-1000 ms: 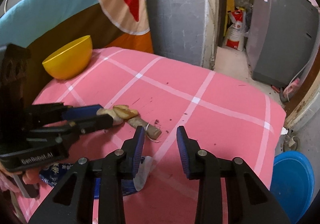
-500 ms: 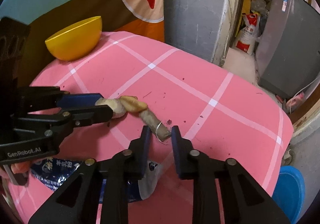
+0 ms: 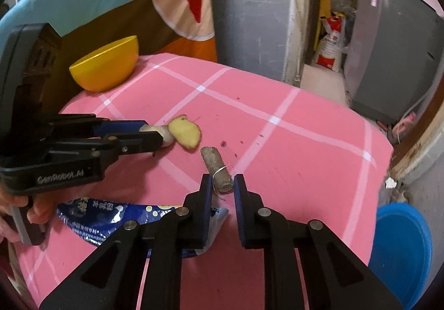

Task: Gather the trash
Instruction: 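Grasp the whitish bulb piece with the left tool while the right tool grasps the brown stick, then carry the bulb piece and brown stick with both tools over the blue bucket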

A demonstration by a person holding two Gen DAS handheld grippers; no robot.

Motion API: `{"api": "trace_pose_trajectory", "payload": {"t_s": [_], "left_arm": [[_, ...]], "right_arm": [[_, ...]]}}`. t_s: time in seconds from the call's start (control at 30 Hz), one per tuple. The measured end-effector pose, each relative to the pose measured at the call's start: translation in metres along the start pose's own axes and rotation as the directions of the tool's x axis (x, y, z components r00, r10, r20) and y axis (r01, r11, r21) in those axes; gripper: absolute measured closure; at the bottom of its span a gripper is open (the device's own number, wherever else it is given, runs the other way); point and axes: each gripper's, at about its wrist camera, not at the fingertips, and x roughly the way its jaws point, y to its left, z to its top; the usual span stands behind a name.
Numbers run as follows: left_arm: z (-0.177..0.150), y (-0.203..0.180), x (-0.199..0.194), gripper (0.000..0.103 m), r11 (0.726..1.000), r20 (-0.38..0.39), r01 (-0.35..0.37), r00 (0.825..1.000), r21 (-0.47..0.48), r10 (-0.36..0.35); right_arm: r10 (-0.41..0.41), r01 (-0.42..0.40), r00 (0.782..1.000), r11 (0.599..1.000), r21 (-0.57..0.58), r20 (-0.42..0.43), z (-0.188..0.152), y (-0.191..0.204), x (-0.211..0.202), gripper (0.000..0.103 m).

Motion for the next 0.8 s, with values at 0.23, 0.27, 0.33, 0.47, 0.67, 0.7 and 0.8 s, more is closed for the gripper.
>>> {"api": "trace_pose_trajectory", "payload": {"t_s": [0.23, 0.27, 0.33, 0.47, 0.67, 0.7, 0.8], "left_arm": [[-0.004, -0.006, 0.008, 0.077, 0.999, -0.011, -0.025, 1.000, 0.027, 0.025], [-0.005, -0.006, 0.008, 0.077, 1.000, -0.011, -0.023, 1.000, 0.022, 0.023], [-0.004, -0.004, 0.009, 0.077, 1.000, -0.007, -0.018, 1.000, 0.009, 0.018], [-0.005, -0.002, 0.009, 0.080, 1.000, -0.001, -0.015, 1.000, 0.004, 0.015], [-0.013, -0.003, -0.002, 0.081, 1.000, 0.023, -0.027, 0.999, -0.008, 0.027], [-0.016, -0.004, -0.006, 0.081, 0.999, 0.034, -0.030, 0.999, -0.009, 0.031], [-0.023, -0.010, -0.018, 0.081, 0.999, 0.090, -0.050, 0.995, -0.001, 0.050]], "right_arm": [[-0.022, 0.021, 1.000, 0.998, 0.055, 0.010, -0.011, -0.011, -0.007, 0.089], [-0.022, 0.021, 1.000, 0.998, 0.058, 0.010, -0.012, -0.011, -0.007, 0.089], [-0.027, 0.026, 1.000, 0.998, 0.062, 0.016, -0.012, -0.012, -0.008, 0.089], [-0.020, 0.018, 0.999, 0.997, 0.075, 0.030, -0.014, -0.014, -0.009, 0.089], [-0.006, -0.003, 0.997, 0.994, 0.106, 0.079, -0.023, -0.018, -0.019, 0.089], [-0.003, -0.008, 0.995, 0.993, 0.115, 0.095, -0.025, -0.018, -0.022, 0.089], [-0.006, -0.015, 0.988, 0.991, 0.133, 0.157, -0.030, -0.017, -0.034, 0.089]]}}
